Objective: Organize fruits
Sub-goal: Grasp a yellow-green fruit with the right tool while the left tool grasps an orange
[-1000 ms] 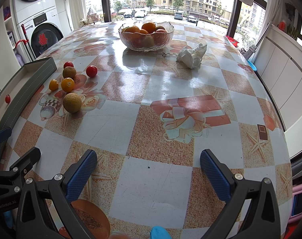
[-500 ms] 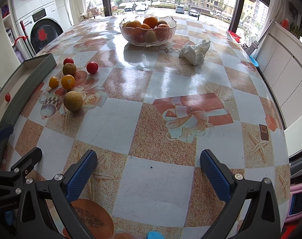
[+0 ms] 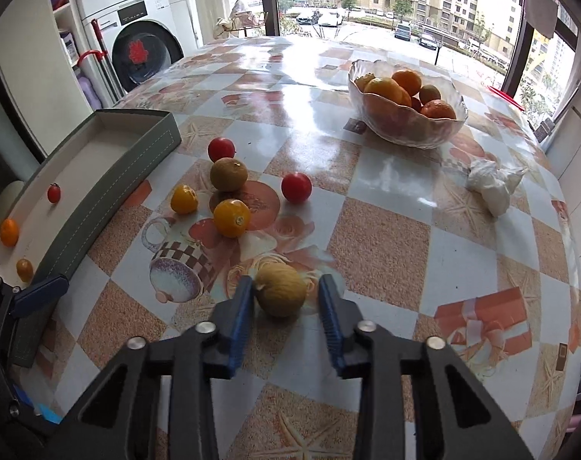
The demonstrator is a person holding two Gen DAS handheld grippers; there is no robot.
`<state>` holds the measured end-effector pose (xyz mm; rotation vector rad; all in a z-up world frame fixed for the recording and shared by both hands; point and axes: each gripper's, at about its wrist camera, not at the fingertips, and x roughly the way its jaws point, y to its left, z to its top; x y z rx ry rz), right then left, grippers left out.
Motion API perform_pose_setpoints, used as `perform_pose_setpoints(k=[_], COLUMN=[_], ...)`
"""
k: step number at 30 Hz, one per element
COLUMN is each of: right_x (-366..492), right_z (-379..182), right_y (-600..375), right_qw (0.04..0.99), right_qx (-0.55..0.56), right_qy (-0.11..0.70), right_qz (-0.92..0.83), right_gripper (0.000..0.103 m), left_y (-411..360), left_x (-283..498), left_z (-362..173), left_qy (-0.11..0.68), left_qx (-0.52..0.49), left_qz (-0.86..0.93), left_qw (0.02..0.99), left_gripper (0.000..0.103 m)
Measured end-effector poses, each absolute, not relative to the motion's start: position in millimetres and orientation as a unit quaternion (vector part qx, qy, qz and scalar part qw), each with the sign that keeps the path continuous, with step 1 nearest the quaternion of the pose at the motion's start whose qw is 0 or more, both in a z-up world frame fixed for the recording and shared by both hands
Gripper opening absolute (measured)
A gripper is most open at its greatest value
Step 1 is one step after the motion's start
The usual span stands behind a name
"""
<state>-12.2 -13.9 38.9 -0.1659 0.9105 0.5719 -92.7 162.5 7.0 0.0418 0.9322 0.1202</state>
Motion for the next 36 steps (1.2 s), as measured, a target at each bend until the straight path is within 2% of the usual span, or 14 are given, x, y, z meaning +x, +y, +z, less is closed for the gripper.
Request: perform_pose_setpoints(k=[1, 5, 6, 7, 10, 12, 18, 20, 22, 26, 36], right_x=[-10, -4, -4, -4, -5, -7, -8, -8, -8, -12, -29], right_z=[39, 39, 38, 38, 37, 37, 34, 33, 33, 33, 39], right_y=[-20, -48, -56, -63, -78, -86, -106, -110, -113, -114, -100], right_qw=[0.853, 0.854, 0.854, 0.854, 0.853, 0.853, 0.853, 0.854, 0.854, 0.853, 0.847], right_qx=[-0.062, -0.024, -0.016, -0.010, 0.001, 0.007, 0.024, 0.028, 0.030, 0.030, 0.018], right_qy=[0.437, 0.443, 0.445, 0.446, 0.448, 0.449, 0.453, 0.454, 0.454, 0.455, 0.454], right_qz=[0.277, 0.271, 0.270, 0.268, 0.267, 0.266, 0.257, 0.254, 0.253, 0.255, 0.275], right_gripper=[0.029, 0.028, 0.028, 0.028, 0.028, 0.028, 0.028, 0.028, 0.028, 0.028, 0.028], left_y=[162, 157, 154, 151, 138, 129, 125, 125, 128, 137, 158], left_x=[-89, -68, -62, -56, -39, -28, -1, 4, 4, -5, -72], left_z=[8, 11, 12, 12, 11, 10, 9, 9, 11, 15, 53], left_qy=[0.449, 0.456, 0.458, 0.464, 0.471, 0.474, 0.472, 0.467, 0.463, 0.458, 0.414], left_qx=[0.021, 0.011, 0.006, 0.002, -0.007, -0.010, -0.024, -0.030, -0.034, -0.064, -0.053], left_qz=[0.057, 0.049, 0.045, 0.039, 0.025, 0.021, 0.037, 0.042, 0.041, 0.013, 0.012], left_qw=[0.891, 0.889, 0.888, 0.885, 0.882, 0.880, 0.881, 0.883, 0.885, 0.886, 0.909], left_gripper=[0.092, 0.088, 0.079, 0.074, 0.074, 0.066, 0.064, 0.054, 0.023, 0.022, 0.023])
